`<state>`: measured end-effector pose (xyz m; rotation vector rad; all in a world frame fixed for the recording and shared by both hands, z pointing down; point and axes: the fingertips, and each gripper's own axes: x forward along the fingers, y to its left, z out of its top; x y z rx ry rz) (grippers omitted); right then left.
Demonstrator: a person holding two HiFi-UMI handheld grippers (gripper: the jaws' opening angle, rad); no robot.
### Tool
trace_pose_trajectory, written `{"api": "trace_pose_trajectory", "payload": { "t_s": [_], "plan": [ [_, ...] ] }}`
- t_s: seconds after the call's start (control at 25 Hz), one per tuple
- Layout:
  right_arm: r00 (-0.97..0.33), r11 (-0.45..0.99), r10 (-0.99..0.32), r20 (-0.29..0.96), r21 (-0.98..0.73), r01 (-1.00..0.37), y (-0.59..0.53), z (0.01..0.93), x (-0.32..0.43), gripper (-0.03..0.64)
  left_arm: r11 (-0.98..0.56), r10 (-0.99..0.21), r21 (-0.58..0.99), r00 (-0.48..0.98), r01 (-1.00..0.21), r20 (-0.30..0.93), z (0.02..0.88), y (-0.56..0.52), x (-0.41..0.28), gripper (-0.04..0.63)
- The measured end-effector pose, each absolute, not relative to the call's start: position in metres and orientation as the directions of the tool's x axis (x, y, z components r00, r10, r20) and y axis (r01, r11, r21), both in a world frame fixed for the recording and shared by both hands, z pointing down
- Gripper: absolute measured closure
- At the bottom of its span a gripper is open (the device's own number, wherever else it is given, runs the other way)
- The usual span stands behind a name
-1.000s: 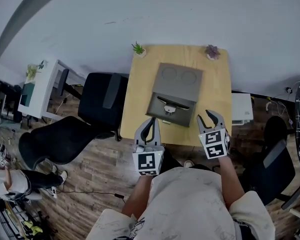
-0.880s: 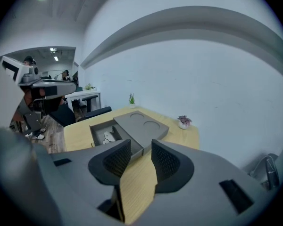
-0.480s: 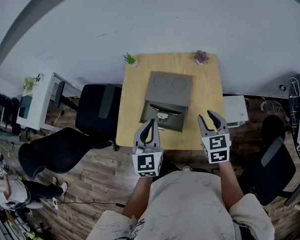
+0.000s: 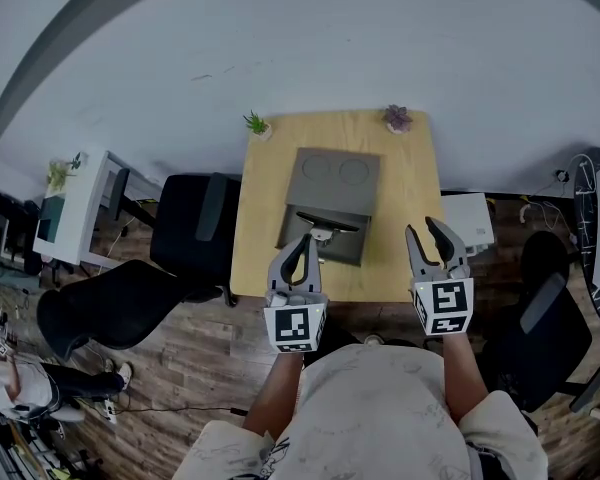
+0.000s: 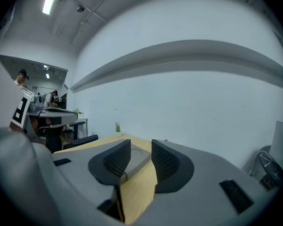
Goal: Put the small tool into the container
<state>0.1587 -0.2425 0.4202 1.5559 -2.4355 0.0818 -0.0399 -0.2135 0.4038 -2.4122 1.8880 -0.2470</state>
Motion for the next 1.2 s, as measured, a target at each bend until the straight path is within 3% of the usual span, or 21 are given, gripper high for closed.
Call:
{"api": "trace_pose_trajectory", "payload": {
  "t_s": [0.44,1.2],
  "plan": [
    [-0.381,0.389,-0.919,0.101,0.075,-0.918,-0.235,0.392,0.172,0.465,-0.285,-0.958,-0.161,0.276,-0.945,0.074,0.396,-0.209,-0.024,0.589],
    [-0.393,0.401,-0.914,0.099,0.077,-0.913,-0.234,0.395,0.165,0.476,-0.280,-0.960,-0.168,0.273,-0.945,0.063,0.397,-0.208,-0.028,0.589]
  ]
}}
